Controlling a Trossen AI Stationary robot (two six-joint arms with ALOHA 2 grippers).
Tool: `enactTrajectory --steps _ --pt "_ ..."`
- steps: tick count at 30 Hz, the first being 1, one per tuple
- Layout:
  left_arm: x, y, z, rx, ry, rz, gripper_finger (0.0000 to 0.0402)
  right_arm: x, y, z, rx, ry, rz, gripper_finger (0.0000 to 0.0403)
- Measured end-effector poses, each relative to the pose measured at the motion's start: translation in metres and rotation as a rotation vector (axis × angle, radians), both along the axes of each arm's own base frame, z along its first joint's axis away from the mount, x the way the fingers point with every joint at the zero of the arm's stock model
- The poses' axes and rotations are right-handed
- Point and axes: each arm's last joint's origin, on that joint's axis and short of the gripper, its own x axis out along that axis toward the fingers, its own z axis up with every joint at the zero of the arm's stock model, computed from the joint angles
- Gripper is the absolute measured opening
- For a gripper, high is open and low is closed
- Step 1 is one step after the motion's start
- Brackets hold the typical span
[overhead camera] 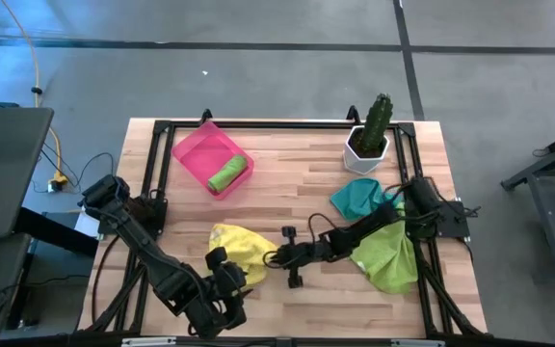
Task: Roll microfiber towels into tight, uniform cylinder then place into a basket
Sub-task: Roll the yellow microfiber cloth
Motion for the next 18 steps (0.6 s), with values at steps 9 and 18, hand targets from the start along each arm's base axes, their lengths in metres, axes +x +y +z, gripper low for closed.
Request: enactTrajectory --steps 9,18 --pt "0.002 0.002 0.0 0.069 0.029 -0.07 0.0193 -0.026 -0.01 0.091 0.178 -0.026 -0.083 0.0004" --pt "0.014 0.016 0.003 0.287 0.037 -0.154 0.0193 -0.062 -0.025 0.163 0.346 -0.118 -0.154 0.0001"
